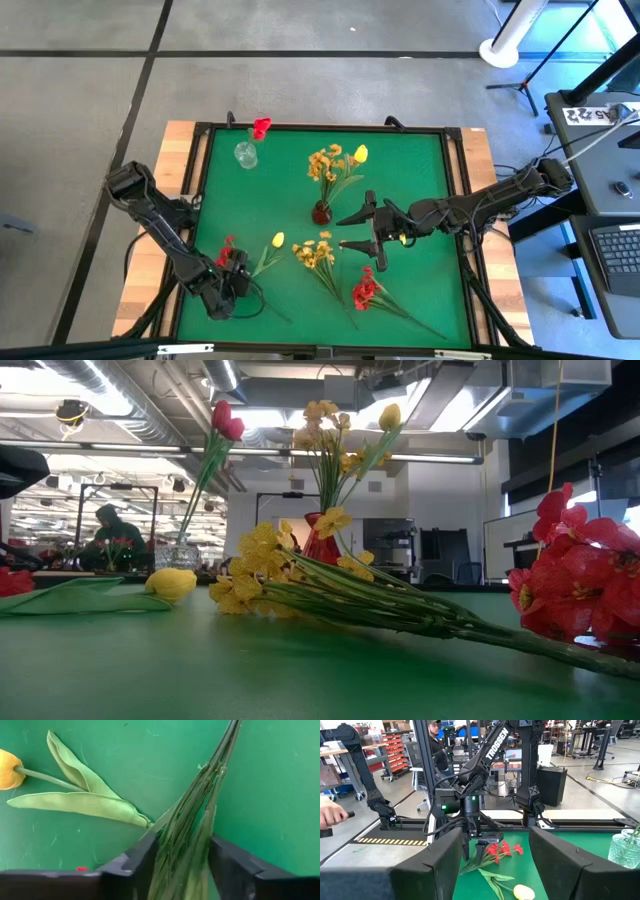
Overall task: Sort flowers into vase by color
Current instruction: Put the left red flowers into the transparent vase
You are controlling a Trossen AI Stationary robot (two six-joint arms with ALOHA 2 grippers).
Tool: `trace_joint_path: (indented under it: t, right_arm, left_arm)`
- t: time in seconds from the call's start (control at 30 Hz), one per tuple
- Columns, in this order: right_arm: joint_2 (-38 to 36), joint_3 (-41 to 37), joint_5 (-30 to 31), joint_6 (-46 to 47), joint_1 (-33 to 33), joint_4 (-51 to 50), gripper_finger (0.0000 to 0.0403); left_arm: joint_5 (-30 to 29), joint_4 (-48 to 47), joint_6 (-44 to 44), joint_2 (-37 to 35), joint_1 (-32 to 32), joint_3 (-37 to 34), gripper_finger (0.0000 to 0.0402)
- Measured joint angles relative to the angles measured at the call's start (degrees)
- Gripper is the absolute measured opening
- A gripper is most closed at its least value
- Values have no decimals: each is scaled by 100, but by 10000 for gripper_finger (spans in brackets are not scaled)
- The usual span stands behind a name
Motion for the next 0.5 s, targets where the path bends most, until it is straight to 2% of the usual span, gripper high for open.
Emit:
trace_joint_path:
  t: [0.27,0.4,0.5]
  right_arm:
    - [0,0,0,-76,0,2,227]
    - [0,0,-3,-42,0,85,227]
    - [51,2,-188,125,0,574,227]
  left_arm:
    - [-8,-258,-20,-2,4,251,20]
    - [-116,-1371,-20,-2,2,930,9]
    - [-500,-2455,-22,-2,2,1623,5]
